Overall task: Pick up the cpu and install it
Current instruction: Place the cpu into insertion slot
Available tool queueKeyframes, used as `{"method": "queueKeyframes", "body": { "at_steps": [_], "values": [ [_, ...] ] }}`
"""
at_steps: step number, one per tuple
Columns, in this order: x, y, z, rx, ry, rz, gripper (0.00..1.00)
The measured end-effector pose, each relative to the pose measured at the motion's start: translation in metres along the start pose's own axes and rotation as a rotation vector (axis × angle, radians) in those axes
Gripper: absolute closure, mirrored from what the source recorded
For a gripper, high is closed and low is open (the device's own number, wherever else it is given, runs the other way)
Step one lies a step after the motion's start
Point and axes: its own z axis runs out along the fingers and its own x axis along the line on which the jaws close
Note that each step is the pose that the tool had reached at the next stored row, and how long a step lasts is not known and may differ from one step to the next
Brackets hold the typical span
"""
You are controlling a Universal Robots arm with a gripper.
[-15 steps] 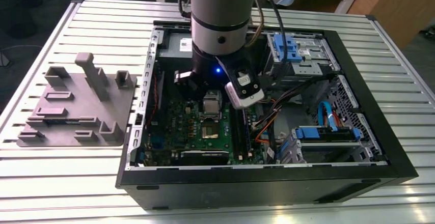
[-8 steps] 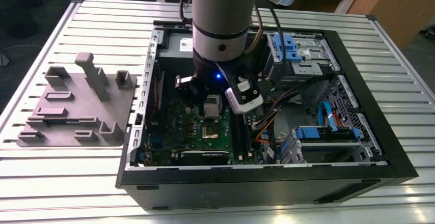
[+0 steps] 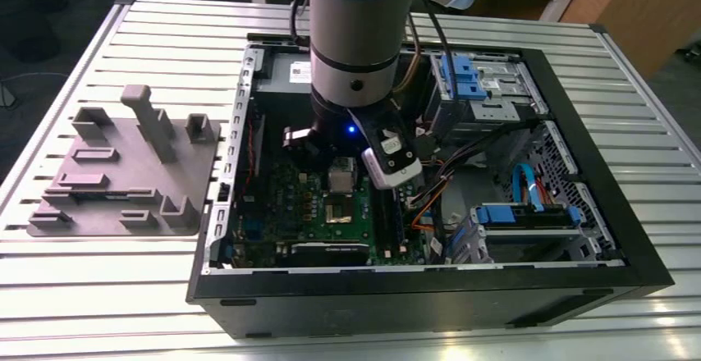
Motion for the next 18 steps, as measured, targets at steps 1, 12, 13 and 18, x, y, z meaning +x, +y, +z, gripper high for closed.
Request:
{"method": "queueKeyframes", "body": {
  "at_steps": [1, 12, 13, 18],
  "values": [
    [0.0, 0.0, 0.0002, -0.0003, -0.0001, 0.0, 0.53],
    [0.0, 0.0, 0.0004, -0.0002, -0.0001, 0.0, 0.53],
    [0.0, 0.0001, 0.001, -0.0007, -0.0004, 0.0, 0.53],
    [0.0001, -0.0001, 0.009, -0.0003, -0.0002, 0.0, 0.53]
  ]
}}
